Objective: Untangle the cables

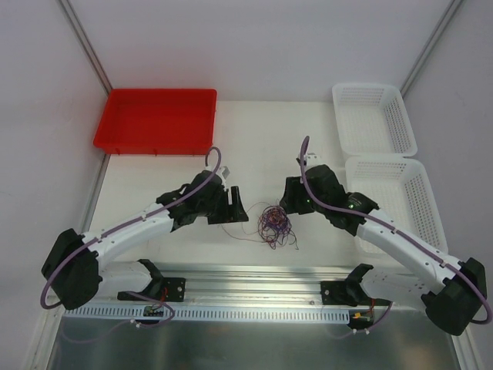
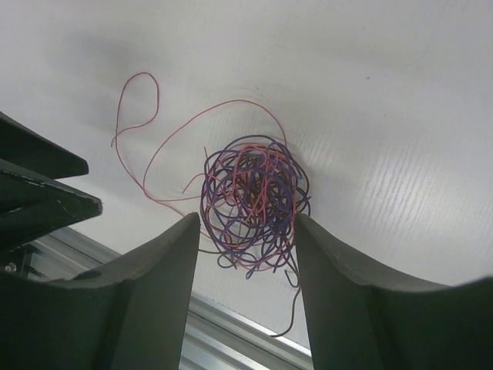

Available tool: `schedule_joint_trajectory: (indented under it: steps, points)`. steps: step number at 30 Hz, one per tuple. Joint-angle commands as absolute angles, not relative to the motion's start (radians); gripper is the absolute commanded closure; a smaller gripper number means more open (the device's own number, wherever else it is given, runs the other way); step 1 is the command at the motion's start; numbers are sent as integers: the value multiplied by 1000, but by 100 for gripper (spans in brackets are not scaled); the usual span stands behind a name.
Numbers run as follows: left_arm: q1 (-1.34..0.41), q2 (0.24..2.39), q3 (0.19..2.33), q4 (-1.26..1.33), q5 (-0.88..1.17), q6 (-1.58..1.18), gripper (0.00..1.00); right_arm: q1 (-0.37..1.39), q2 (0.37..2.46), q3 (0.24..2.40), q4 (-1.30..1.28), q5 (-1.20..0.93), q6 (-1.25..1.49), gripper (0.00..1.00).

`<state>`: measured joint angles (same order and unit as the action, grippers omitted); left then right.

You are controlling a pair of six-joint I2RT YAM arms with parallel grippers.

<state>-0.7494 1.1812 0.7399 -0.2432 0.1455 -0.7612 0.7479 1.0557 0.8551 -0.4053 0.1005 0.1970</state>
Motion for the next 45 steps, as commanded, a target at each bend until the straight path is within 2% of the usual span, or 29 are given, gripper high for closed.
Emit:
schedule_joint_trajectory:
  steps: [1, 5, 10, 12, 35, 37, 38, 41, 44, 45]
  points:
    - [-776, 1253, 834, -164, 117, -766, 35, 756, 1072, 867, -370, 133, 253, 45]
    - [-787, 1389, 955, -132, 118, -724, 41, 758, 1089, 816, -338, 137, 285, 45]
    - [-790, 1547, 1071, -130, 172, -654, 68, 756, 1075, 746, -284, 135, 331, 46]
    - [-796, 1580, 1098, -127, 182, -643, 71, 756, 1075, 720, -262, 130, 344, 46]
    - [-839, 1747, 1158, -126, 255, -584, 74, 756, 1196, 637, -104, 104, 414, 47]
    - [-839, 1747, 1154, -127, 249, -581, 78, 758, 1204, 630, -98, 107, 414, 47]
    - [-839, 1744, 1152, -127, 249, -581, 87, 758, 1207, 627, -95, 109, 414, 47]
    - [-842, 1736, 1149, -126, 242, -583, 100, 756, 1227, 623, -84, 110, 416, 48]
    - [-842, 1706, 1140, -126, 229, -574, 100, 758, 1249, 618, -84, 124, 419, 52]
    - [-841, 1691, 1134, -127, 219, -571, 100, 756, 1253, 618, -86, 130, 419, 58]
